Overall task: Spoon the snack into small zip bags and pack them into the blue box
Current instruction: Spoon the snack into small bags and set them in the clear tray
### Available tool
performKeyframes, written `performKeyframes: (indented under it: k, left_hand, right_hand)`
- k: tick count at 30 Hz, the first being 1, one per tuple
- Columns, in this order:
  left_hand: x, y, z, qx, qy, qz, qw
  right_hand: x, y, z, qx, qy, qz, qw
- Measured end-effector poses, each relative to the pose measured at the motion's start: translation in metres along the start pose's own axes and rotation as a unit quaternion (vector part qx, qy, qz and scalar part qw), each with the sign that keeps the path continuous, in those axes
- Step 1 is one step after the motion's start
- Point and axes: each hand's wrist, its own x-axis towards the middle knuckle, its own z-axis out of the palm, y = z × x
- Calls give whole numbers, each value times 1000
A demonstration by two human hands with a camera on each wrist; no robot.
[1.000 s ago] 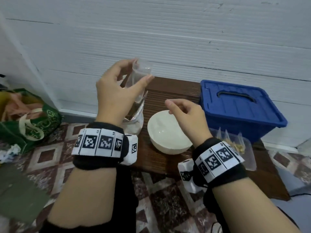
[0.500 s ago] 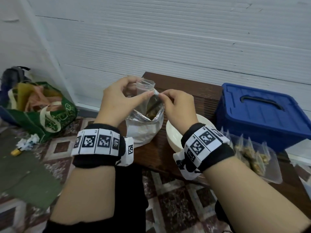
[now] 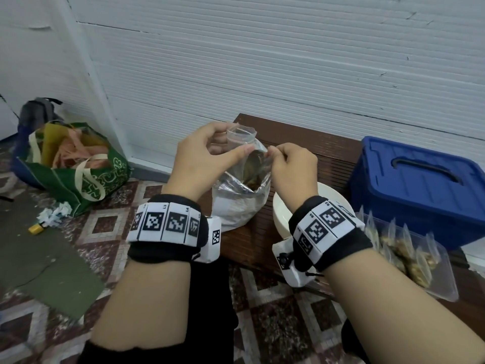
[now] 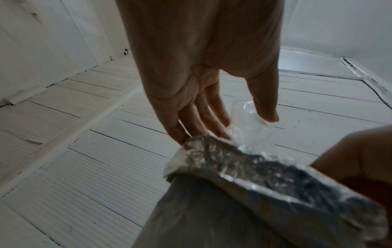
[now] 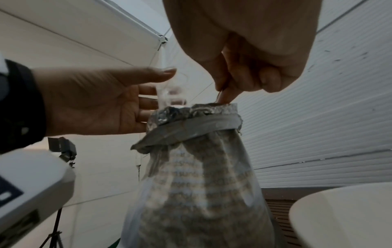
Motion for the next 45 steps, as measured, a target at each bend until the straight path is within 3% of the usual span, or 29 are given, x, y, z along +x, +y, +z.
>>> performKeyframes:
  k: [5, 8, 15, 19, 26, 36, 45]
  left_hand:
    - [-1, 13, -19, -18, 88, 48, 995]
    - [2, 13, -34, 68, 124, 102, 985]
    - [4, -1, -33, 211, -27, 35, 976]
    - [6, -8, -29, 229, -66, 15, 971]
    - [10, -10, -24, 241, -78, 2, 968]
    - [17, -7, -9, 276, -96, -1, 956]
    - [19, -8, 1, 306, -77, 20, 949]
  right_hand:
    - [10, 1, -8, 20, 47, 61, 997]
    - [17, 1, -14, 37, 73, 81, 993]
    - [29, 0, -35, 57, 120, 107, 985]
    - [36, -4, -49, 70, 139, 94, 983]
    - [49, -10, -65, 76, 163, 81, 980]
    - [57, -14, -48, 82, 79, 90, 989]
    - [59, -16, -40, 109, 62, 96, 987]
